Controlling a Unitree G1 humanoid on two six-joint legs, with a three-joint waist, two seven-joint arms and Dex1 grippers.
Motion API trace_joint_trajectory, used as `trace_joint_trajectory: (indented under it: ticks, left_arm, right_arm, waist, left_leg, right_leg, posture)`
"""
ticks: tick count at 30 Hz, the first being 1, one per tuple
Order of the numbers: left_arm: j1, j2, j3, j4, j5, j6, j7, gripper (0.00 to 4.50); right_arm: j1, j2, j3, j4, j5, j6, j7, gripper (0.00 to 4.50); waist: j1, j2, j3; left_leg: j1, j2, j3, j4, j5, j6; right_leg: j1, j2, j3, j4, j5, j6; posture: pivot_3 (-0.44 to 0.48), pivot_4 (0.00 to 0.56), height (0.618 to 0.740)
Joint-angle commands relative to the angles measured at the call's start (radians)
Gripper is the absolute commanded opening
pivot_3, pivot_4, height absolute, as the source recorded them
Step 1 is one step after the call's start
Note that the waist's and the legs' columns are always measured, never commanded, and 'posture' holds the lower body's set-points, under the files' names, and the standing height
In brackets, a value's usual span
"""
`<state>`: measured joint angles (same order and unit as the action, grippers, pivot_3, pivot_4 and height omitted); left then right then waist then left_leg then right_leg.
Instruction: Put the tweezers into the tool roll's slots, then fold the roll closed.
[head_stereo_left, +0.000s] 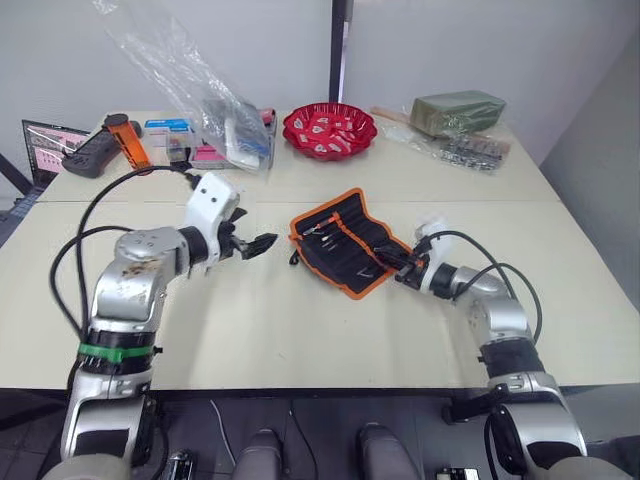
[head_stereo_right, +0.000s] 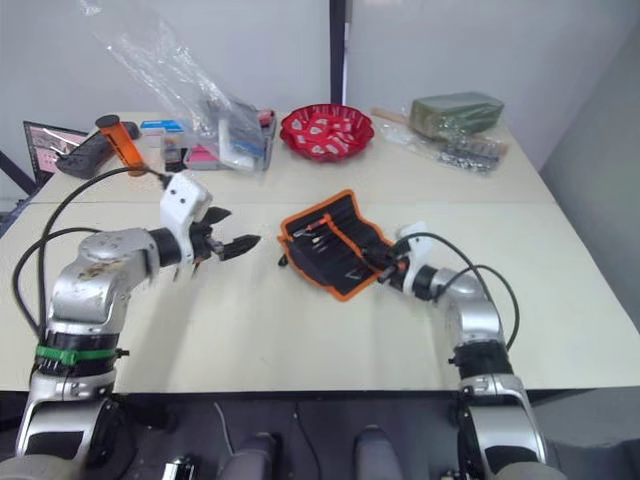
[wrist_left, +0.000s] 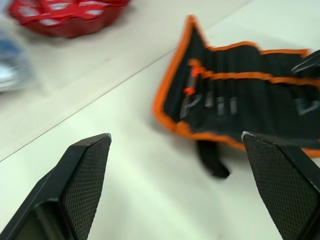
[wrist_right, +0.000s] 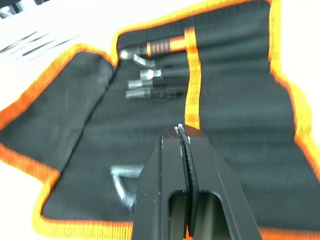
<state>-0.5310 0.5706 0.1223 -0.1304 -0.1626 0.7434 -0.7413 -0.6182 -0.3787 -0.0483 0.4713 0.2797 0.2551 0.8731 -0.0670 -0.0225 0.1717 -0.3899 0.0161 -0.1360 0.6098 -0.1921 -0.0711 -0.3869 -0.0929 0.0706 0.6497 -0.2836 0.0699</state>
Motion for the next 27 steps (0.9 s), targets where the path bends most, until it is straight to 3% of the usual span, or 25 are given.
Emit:
trace_joint_trajectory:
  ticks: [1, 11, 24, 27]
  left_arm:
    - [0.084, 0.004, 0.097, -0.104, -0.025, -0.062, 0.061, 4.46]
    - [0.381, -0.003, 0.371, -0.308, -0.134, 0.025, 0.169, 4.46]
    - [0.635, -0.203, 0.687, -0.43, -0.234, -0.036, 0.394, 4.46]
    - [0.709, -0.267, 0.701, -0.459, -0.238, -0.058, 0.435, 4.46]
  right_arm:
    - [-0.016, -0.015, 0.011, 0.025, -0.011, -0.01, 0.026, 0.0]
    - [-0.075, -0.038, 0.024, 0.119, -0.033, -0.035, 0.07, 0.0]
    - [-0.116, -0.023, 0.058, 0.314, -0.099, -0.139, 0.118, 0.0]
    - [-0.12, -0.019, 0.062, 0.327, -0.107, -0.148, 0.12, 0.0]
  waist:
    - [0.0, 0.0, 0.0]
    - [-0.002, 0.0, 0.0]
    - [-0.002, 0.0, 0.0]
    - [-0.002, -0.001, 0.0]
  left_leg:
    - [0.0, 0.0, 0.0, 0.0, 0.0, 0.0]
    - [0.0, 0.0, 0.0, -0.001, 0.0, 0.0]
    - [0.001, 0.001, 0.001, 0.0, 0.0, 0.0]
    - [0.001, 0.001, 0.001, 0.0, 0.0, 0.0]
  right_leg:
    - [0.0, 0.0, 0.0, 0.0, 0.0, 0.0]
    - [0.0, 0.0, 0.0, -0.001, 0.0, 0.0]
    - [0.001, 0.0, 0.0, -0.002, 0.0, -0.001]
    - [0.001, 0.0, 0.0, -0.002, 0.001, -0.001]
  posture:
    - [0.0, 0.15, 0.74]
    - [0.0, 0.15, 0.74]
    - [0.0, 0.15, 0.74]
    - [0.0, 0.15, 0.74]
